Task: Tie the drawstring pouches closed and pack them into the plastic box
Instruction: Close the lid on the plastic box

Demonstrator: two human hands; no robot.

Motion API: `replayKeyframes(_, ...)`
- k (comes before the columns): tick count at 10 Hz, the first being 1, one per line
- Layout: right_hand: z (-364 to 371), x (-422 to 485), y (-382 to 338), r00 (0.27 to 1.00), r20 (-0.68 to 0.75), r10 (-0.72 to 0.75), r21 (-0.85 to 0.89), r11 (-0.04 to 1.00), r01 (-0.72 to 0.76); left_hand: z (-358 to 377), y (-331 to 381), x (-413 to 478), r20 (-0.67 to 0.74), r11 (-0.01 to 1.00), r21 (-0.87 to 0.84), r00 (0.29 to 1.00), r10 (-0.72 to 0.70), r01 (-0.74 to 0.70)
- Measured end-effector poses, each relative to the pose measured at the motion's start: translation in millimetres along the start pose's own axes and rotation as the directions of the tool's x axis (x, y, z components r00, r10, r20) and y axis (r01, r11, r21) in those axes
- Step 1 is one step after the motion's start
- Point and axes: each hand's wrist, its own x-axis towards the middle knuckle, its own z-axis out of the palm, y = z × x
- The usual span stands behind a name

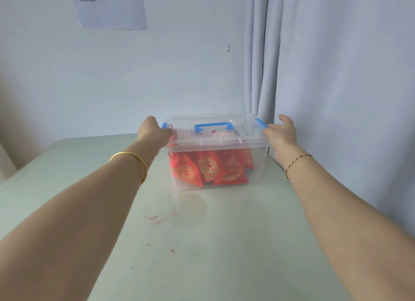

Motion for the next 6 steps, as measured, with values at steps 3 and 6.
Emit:
replayKeyframes(3, 37.1, 0.8, -4.3, 0.999, 0.045, -0.021, -0.014, 1.0, 0.022, -16.3, -14.0, 15.7, -0.07, 0.998, 0.06, 0.997, -0.023, 0.027)
replayKeyframes(6, 25.7, -15.0, -9.2, 0.99, 0.042, -0.131, -0.064, 0.989, 0.133, -28.0, -19.3, -2.6, -0.064, 1.0, -0.029, 0.998, 0.0, -0.002)
